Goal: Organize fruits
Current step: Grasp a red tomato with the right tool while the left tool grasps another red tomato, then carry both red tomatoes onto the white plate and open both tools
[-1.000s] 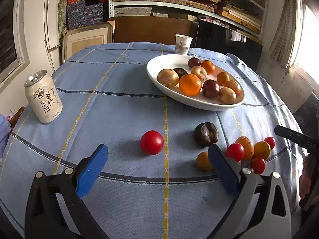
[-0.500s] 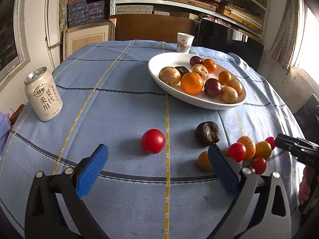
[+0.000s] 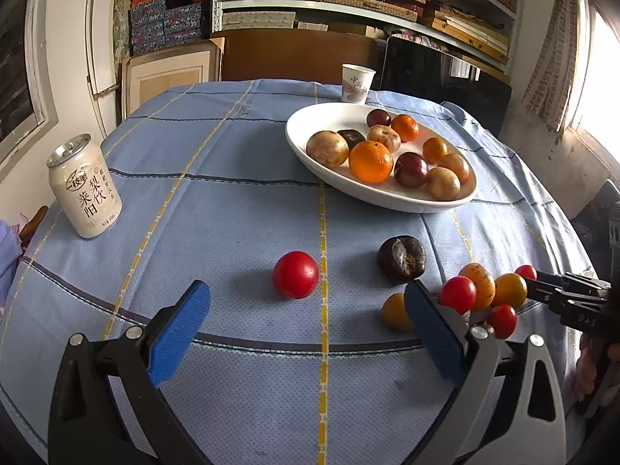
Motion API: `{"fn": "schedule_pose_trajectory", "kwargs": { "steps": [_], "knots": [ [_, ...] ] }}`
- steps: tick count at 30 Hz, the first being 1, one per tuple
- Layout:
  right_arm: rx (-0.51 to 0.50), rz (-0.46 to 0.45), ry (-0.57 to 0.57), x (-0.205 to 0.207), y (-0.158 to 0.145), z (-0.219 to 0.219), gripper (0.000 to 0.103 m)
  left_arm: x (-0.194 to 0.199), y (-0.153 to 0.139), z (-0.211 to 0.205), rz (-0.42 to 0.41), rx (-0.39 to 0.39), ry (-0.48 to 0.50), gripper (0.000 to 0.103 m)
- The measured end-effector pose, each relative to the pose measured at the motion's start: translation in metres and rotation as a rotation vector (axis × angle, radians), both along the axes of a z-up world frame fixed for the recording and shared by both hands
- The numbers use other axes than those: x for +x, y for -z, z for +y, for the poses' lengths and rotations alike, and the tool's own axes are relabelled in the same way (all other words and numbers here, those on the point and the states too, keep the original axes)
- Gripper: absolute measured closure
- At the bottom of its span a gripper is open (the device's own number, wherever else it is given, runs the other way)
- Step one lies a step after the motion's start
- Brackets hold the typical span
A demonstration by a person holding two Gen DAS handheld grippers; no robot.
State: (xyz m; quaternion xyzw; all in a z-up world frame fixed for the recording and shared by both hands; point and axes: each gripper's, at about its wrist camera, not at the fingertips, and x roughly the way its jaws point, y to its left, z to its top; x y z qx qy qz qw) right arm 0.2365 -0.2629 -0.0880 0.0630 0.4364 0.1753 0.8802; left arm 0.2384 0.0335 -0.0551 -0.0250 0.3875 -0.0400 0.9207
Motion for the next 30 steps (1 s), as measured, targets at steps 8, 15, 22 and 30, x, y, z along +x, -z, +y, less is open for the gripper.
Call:
{"fn": "schedule_pose_trajectory", "kwargs": {
  "steps": [8,15,22,30],
  "knots": [
    [0.041,-0.018,0.053,0.000,-0.005,-0.012,0.073,0.016,0.007,0.022,0.066,-0.073,-0.064,0.005],
    [0.041,-0.008,0.062,-0.001,-0.004,-0.013,0.073,0.035,0.022,0.021,0.134,-0.055,-0.040,0.039],
    [0.036,-0.008,0.072,-0.002,-0.004,-0.015,0.073,0.044,0.027,0.010,0.149,-0.012,0.001,0.041],
    [0.031,-0.012,0.085,-0.002,-0.004,-0.016,0.073,0.044,0.028,0.009,0.149,-0.010,0.010,0.064]
  ]
}}
